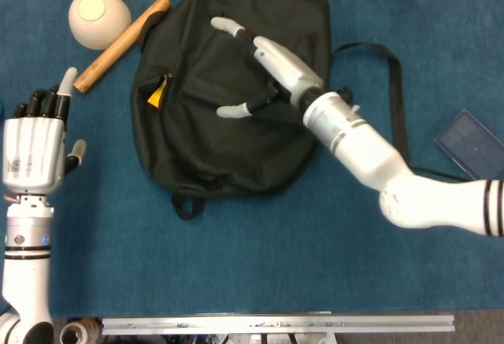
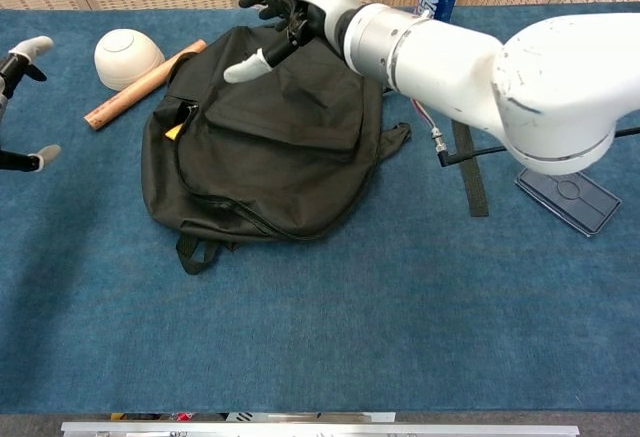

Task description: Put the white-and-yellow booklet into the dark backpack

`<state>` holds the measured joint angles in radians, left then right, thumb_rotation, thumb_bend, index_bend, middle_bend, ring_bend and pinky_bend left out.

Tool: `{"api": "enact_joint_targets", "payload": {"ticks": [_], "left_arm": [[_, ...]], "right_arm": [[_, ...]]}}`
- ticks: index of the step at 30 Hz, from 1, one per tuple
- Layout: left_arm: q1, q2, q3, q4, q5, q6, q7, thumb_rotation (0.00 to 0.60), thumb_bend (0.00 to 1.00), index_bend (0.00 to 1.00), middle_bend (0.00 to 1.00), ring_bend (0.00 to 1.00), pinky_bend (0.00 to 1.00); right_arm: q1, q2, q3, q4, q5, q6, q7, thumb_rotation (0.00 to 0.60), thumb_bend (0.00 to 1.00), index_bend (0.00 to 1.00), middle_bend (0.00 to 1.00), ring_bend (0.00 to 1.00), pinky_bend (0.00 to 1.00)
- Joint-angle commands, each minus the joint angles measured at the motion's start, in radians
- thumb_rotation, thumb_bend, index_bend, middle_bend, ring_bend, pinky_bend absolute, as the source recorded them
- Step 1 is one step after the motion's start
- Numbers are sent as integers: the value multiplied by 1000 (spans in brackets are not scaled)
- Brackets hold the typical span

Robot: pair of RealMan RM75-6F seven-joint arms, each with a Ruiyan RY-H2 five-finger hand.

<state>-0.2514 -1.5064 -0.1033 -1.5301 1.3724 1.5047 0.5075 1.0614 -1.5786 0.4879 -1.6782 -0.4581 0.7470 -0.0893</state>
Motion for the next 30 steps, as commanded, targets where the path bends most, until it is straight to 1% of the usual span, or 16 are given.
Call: {"api": "enact_joint_targets", "payload": {"ticks": [1,3,5,6,10,11,12,13,15,17,21,23,26,30], "left_arm": [[3,14,-3,-7,5,3,-12,600,197,62,265,245,399],[8,27,-5,-9,7,5,-29,600,197,62,265,245,398],[13,41,-6,-11,6,5,-47,600,197,65,265,245,397],[15,47,-8,-12,6,5,-58,600,197,69,265,245,395],[25,70,-16,-4,3,8,-116,600,197,105,265,245,393],[26,76,-19,-5,-1,5,-129,600,197,109,265,245,393],[28,84,-20,-7,-4,1,-143,600,197,115,265,245,393],[30,97,-22,-10,-9,-6,-156,600,197,123,266,245,393],[32,116,-23,-13,-14,-14,-169,600,197,136,266,245,392],[36,134,-27,-15,-20,-20,-194,600,197,152,269,245,390],[46,160,-30,-9,-31,-26,-233,600,197,193,284,245,390],[54,173,-25,-7,-29,-23,-240,600,197,197,286,245,387],[67,187,-14,-7,-21,-17,-253,600,197,208,293,245,377],[91,194,4,-5,-7,6,-263,600,197,212,294,245,370]], "right_arm": [[-35,43,-20,-34,-64,25,12,600,0,0,78,0,4],[-57,68,-51,-49,-113,67,-9,600,0,0,122,9,16],[-87,92,-90,-65,-170,122,-35,600,9,28,174,35,55],[-102,104,-109,-73,-193,144,-45,600,40,66,210,66,104],[-190,157,-197,-90,-325,263,-81,600,158,231,306,155,234],[-210,170,-218,-90,-359,288,-90,600,176,259,323,175,263],[-231,183,-238,-88,-395,315,-98,600,203,299,353,217,322],[-258,203,-268,-85,-446,349,-109,600,218,325,378,251,373],[-301,235,-313,-77,-522,397,-124,600,243,349,402,281,416],[-354,271,-359,-66,-600,452,-128,600,254,364,419,298,422],[-457,323,-428,-46,-698,538,-80,600,254,420,437,312,422],[-513,336,-458,-19,-745,593,-53,600,253,430,437,312,422],[-594,347,-497,14,-782,658,-19,600,251,430,437,312,422],[-686,367,-527,49,-805,727,20,600,239,430,437,313,422]]}}
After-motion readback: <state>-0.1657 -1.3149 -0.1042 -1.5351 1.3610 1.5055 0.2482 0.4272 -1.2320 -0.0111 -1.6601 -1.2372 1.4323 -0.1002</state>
